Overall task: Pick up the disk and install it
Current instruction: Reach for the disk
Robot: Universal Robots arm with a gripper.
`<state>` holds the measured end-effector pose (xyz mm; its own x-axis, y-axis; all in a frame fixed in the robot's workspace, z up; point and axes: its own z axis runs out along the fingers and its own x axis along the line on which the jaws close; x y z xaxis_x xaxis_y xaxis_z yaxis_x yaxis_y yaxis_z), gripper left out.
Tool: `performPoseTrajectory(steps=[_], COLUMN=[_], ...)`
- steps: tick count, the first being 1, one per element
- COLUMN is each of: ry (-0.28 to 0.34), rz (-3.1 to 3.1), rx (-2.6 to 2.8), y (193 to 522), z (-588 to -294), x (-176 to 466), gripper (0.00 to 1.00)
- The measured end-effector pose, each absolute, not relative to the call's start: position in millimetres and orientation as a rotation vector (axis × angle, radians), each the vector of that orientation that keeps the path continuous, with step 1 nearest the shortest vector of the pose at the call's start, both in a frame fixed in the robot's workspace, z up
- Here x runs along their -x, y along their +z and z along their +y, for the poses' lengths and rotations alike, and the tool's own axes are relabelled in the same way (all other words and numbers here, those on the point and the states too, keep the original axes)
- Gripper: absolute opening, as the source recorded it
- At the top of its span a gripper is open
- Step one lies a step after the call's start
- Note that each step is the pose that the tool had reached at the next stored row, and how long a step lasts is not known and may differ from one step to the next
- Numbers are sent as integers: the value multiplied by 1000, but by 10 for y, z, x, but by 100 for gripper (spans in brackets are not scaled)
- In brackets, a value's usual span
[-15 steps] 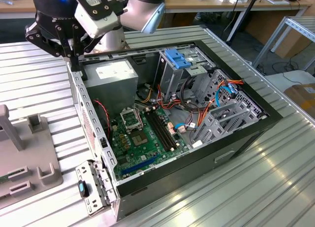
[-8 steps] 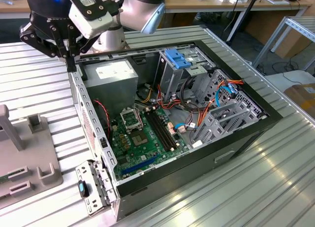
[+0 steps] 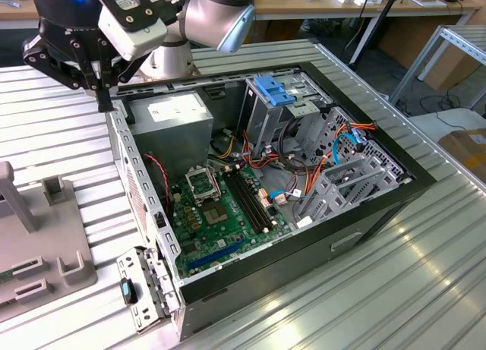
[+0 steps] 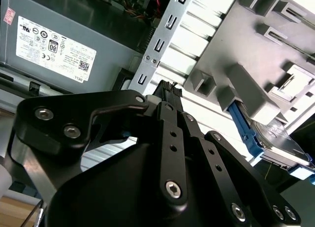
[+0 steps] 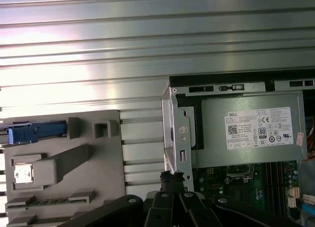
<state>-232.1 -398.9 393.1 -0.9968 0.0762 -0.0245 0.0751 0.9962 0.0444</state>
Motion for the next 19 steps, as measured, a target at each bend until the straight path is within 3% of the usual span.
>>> performPoseTrajectory(steps=[19], ry=[68], rz=[3113], rx=[-118], y=[3929], z=[-3989], x=[2880], gripper=[11])
